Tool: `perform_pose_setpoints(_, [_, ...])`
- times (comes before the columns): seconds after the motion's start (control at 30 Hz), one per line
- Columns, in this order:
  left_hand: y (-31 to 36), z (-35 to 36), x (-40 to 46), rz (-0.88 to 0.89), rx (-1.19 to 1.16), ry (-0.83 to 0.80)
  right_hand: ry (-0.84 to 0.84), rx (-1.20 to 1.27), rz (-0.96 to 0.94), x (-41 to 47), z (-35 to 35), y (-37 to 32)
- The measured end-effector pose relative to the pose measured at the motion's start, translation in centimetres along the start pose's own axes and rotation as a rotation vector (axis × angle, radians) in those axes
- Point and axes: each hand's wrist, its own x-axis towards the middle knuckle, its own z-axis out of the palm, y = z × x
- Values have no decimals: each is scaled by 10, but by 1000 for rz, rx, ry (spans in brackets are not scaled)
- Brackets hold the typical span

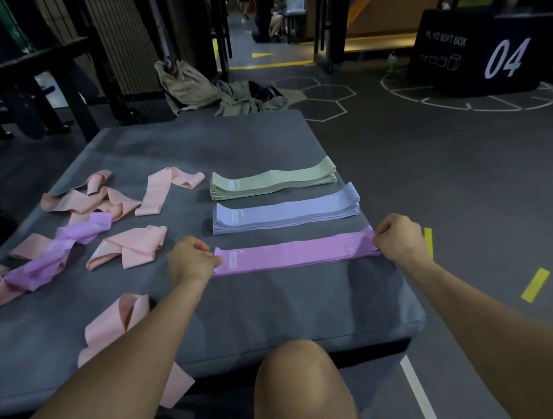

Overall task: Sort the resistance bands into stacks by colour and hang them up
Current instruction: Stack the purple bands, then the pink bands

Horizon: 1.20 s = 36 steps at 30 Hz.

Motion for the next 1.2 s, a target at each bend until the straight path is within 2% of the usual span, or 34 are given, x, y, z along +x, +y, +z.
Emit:
perform_pose_setpoints(0.13, [-3, 3, 1, 65, 60, 16, 0, -74, -50, -1, 5, 0])
perform_pose_setpoints(0.3, [-4, 3, 0, 278, 198, -25, 40, -185, -232, -2, 7, -5])
perform_pose_setpoints(0.5, [3, 4, -2, 411, 237, 26, 8, -226, -425, -8, 11, -31])
perform_pose_setpoints(0.57, [6, 6, -2, 556, 229, 2, -51, -199, -538, -14, 18, -45])
perform_pose_setpoints(0.7, [10, 11, -8, 792, 354, -209, -282, -124, -648, -30, 41, -70])
perform_pose_setpoints(0.9, [-13, 3, 2, 749, 485, -251, -355, -126, -634, -37, 63, -74])
perform_pose_setpoints(1.2, [-20, -4, 8, 649, 325, -285, -402, -215, -579, -34, 61, -84])
